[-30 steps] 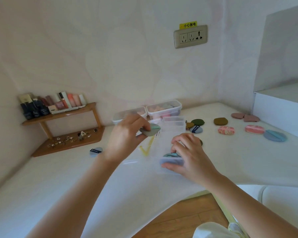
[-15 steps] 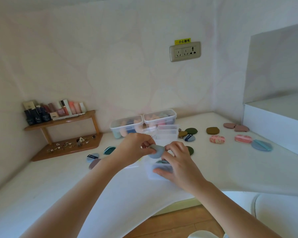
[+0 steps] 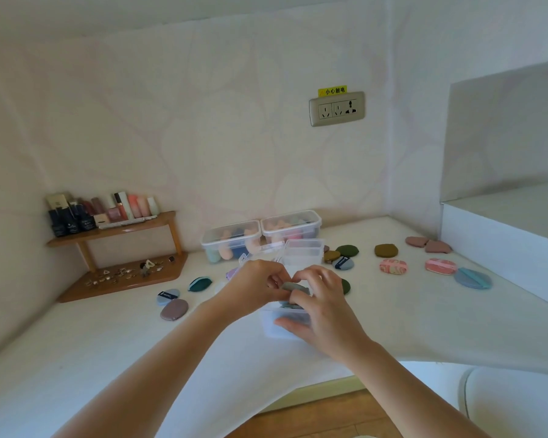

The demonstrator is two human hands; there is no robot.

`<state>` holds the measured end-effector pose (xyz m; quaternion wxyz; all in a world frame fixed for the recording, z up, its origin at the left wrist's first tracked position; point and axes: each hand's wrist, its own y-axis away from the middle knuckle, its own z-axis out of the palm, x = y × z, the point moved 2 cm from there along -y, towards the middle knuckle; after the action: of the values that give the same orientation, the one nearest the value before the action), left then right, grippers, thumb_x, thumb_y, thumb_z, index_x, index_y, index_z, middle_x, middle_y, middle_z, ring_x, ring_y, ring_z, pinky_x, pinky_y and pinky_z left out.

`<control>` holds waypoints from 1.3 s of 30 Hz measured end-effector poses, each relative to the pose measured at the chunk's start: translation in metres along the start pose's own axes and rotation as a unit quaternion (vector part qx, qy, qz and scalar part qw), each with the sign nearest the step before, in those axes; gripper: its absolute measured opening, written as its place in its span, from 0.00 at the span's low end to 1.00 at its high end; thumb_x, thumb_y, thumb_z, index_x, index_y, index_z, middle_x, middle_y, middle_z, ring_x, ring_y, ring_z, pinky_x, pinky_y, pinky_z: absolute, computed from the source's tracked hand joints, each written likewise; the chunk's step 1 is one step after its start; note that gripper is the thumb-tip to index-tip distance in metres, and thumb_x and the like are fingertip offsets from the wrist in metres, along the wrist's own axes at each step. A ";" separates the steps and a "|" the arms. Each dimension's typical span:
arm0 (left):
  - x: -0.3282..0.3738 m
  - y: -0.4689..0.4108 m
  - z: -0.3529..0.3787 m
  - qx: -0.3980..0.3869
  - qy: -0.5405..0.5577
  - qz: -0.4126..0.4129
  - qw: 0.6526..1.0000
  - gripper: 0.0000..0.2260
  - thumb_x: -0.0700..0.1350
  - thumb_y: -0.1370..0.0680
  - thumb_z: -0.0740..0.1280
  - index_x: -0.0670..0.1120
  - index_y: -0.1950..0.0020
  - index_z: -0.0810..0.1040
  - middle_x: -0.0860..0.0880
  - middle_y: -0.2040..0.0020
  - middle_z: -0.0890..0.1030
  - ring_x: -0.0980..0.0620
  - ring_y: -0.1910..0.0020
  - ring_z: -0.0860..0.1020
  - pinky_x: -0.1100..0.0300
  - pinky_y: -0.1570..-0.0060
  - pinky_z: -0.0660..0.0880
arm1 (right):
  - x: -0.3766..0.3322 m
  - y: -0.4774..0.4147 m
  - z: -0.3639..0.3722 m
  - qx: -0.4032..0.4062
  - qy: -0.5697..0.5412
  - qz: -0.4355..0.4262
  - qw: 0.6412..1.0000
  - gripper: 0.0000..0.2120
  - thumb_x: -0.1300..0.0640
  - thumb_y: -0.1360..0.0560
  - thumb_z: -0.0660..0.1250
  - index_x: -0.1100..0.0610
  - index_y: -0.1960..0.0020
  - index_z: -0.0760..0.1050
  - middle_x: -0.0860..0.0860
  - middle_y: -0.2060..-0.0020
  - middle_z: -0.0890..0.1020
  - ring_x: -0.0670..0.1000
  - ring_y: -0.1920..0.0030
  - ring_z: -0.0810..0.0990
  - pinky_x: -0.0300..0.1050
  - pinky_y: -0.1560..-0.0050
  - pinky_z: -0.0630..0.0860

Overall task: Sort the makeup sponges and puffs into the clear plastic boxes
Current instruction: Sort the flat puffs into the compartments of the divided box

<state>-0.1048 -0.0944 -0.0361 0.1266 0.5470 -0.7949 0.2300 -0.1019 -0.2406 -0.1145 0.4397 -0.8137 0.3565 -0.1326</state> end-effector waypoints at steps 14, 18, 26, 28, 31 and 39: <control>0.007 -0.004 0.001 -0.025 -0.163 0.015 0.986 0.05 0.48 0.26 0.69 0.50 0.53 0.82 0.53 0.56 0.81 0.59 0.59 0.77 0.55 0.51 0.78 | 0.003 0.001 0.002 -0.016 -0.038 0.023 0.999 0.20 0.35 0.28 0.62 0.51 0.54 0.78 0.49 0.46 0.74 0.52 0.40 0.71 0.47 0.42 0.72; 0.014 -0.007 0.000 -0.057 -0.221 0.013 0.974 0.07 0.45 0.26 0.66 0.48 0.53 0.84 0.51 0.57 0.84 0.52 0.58 0.80 0.54 0.51 0.77 | 0.002 0.002 0.003 -0.020 -0.023 0.019 0.999 0.22 0.34 0.28 0.61 0.52 0.56 0.77 0.49 0.47 0.75 0.49 0.43 0.71 0.44 0.45 0.74; 0.020 -0.004 0.000 -0.124 -0.242 0.005 0.962 0.13 0.39 0.24 0.61 0.49 0.48 0.84 0.51 0.52 0.84 0.51 0.55 0.80 0.53 0.51 0.78 | 0.002 -0.001 -0.003 0.017 -0.052 0.037 0.998 0.22 0.33 0.30 0.62 0.52 0.54 0.68 0.48 0.53 0.74 0.48 0.52 0.73 0.36 0.53 0.71; 0.018 0.000 -0.003 -0.126 -0.228 0.003 0.966 0.17 0.35 0.26 0.59 0.49 0.47 0.84 0.53 0.50 0.83 0.54 0.55 0.79 0.54 0.49 0.77 | 0.001 -0.001 -0.004 0.027 -0.032 0.044 0.998 0.23 0.31 0.32 0.61 0.52 0.56 0.70 0.48 0.53 0.74 0.49 0.51 0.74 0.35 0.52 0.69; 0.011 0.005 -0.004 -0.087 -0.177 -0.018 0.980 0.20 0.34 0.27 0.57 0.51 0.46 0.82 0.55 0.49 0.83 0.58 0.53 0.79 0.59 0.48 0.78 | 0.002 -0.002 -0.004 0.031 -0.028 0.052 0.998 0.25 0.30 0.33 0.61 0.52 0.57 0.71 0.49 0.54 0.74 0.49 0.51 0.75 0.35 0.54 0.70; 0.000 0.028 -0.002 -0.069 -0.076 -0.009 0.995 0.26 0.41 0.26 0.65 0.61 0.31 0.65 0.65 0.38 0.67 0.66 0.40 0.67 0.70 0.41 0.62 | 0.007 -0.006 -0.011 0.026 -0.170 0.141 0.975 0.32 0.26 0.32 0.57 0.54 0.49 0.69 0.46 0.54 0.72 0.46 0.54 0.71 0.30 0.56 0.68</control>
<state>-0.1306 -0.0850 -0.0403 0.1053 0.5596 -0.8114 0.1317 -0.1002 -0.2499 -0.1036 0.5290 -0.7543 0.3838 0.0614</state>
